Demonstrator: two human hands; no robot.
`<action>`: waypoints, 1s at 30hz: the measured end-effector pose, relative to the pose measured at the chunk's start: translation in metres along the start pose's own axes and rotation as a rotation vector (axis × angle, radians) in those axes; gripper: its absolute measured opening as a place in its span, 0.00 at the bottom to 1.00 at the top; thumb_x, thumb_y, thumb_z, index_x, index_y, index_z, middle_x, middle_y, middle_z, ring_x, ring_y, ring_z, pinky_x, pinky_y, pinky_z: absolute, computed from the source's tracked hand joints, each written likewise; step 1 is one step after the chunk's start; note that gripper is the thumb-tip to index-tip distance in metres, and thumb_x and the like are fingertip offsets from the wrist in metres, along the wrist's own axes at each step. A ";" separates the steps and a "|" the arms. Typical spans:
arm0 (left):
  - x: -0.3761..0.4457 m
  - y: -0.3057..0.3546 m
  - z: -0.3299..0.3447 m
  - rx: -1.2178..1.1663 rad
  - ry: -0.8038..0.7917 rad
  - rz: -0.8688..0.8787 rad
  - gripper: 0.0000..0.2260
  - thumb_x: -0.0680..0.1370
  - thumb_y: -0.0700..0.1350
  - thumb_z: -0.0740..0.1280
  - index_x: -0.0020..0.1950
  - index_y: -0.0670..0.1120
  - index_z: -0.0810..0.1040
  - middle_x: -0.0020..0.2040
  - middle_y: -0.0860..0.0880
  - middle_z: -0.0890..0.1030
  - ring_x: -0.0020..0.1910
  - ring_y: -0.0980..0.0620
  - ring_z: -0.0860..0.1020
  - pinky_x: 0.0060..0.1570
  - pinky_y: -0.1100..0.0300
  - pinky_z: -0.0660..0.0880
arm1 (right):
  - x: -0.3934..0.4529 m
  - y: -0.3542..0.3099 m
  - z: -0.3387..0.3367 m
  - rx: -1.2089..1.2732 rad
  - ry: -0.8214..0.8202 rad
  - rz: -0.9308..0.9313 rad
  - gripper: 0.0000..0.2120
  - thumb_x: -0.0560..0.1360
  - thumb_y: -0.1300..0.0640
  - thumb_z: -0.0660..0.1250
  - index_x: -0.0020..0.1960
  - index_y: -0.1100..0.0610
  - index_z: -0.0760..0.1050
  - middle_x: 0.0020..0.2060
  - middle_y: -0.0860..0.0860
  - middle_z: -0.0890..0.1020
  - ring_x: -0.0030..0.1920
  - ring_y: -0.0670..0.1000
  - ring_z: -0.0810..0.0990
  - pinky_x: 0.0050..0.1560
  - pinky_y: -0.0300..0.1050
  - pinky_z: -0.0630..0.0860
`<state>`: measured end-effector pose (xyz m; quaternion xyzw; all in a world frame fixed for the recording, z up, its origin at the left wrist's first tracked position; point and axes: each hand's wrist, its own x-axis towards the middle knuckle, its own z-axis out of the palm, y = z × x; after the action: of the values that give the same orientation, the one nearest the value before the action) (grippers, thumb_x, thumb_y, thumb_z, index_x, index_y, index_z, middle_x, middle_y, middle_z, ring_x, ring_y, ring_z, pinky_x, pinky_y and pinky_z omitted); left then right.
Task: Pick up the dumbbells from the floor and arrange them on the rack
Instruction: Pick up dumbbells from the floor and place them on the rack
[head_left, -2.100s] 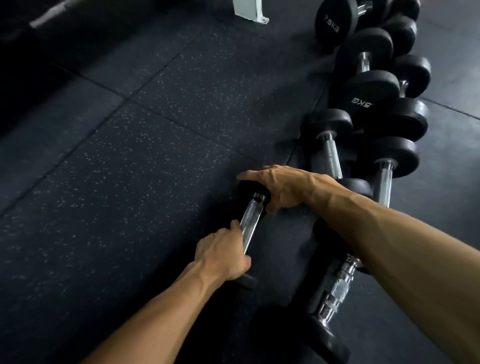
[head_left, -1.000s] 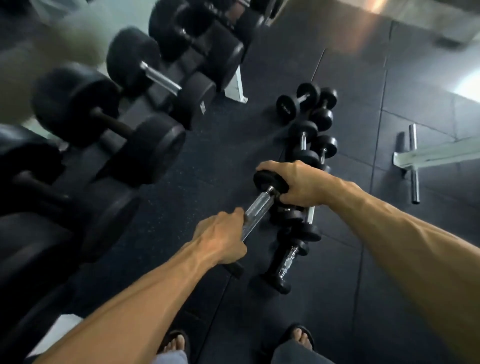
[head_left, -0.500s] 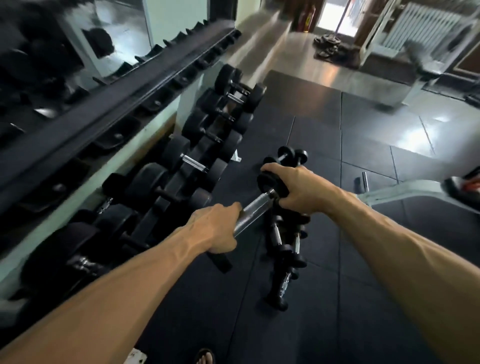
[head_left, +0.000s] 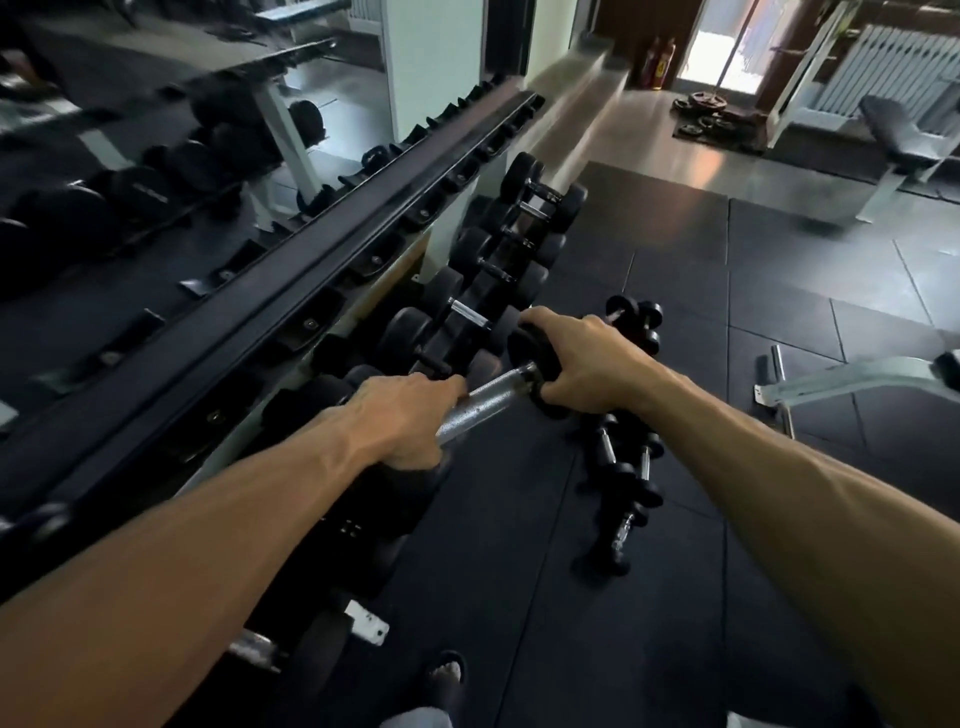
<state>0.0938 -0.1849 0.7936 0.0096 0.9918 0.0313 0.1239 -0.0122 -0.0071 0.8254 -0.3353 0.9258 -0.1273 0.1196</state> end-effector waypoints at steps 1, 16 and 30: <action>-0.013 -0.008 -0.002 0.018 -0.002 -0.005 0.24 0.69 0.44 0.67 0.63 0.52 0.65 0.39 0.53 0.73 0.39 0.47 0.77 0.36 0.53 0.72 | -0.006 -0.014 0.002 -0.008 0.001 0.004 0.34 0.68 0.59 0.70 0.71 0.45 0.62 0.47 0.53 0.80 0.46 0.57 0.80 0.47 0.52 0.80; -0.118 -0.211 -0.004 0.323 -0.026 0.017 0.24 0.71 0.40 0.66 0.65 0.53 0.63 0.49 0.49 0.79 0.46 0.45 0.79 0.38 0.53 0.69 | 0.036 -0.222 0.091 0.156 0.058 0.071 0.29 0.67 0.55 0.69 0.66 0.52 0.64 0.45 0.54 0.81 0.49 0.59 0.79 0.52 0.53 0.78; -0.081 -0.372 0.011 0.625 -0.011 0.174 0.22 0.74 0.36 0.61 0.64 0.52 0.65 0.44 0.52 0.79 0.46 0.50 0.79 0.61 0.55 0.64 | 0.133 -0.333 0.175 0.460 0.082 0.365 0.28 0.69 0.56 0.71 0.65 0.55 0.64 0.41 0.49 0.73 0.53 0.58 0.78 0.51 0.47 0.76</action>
<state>0.1706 -0.5575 0.7788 0.1321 0.9482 -0.2641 0.1172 0.1388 -0.3677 0.7480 -0.1220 0.9217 -0.3236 0.1758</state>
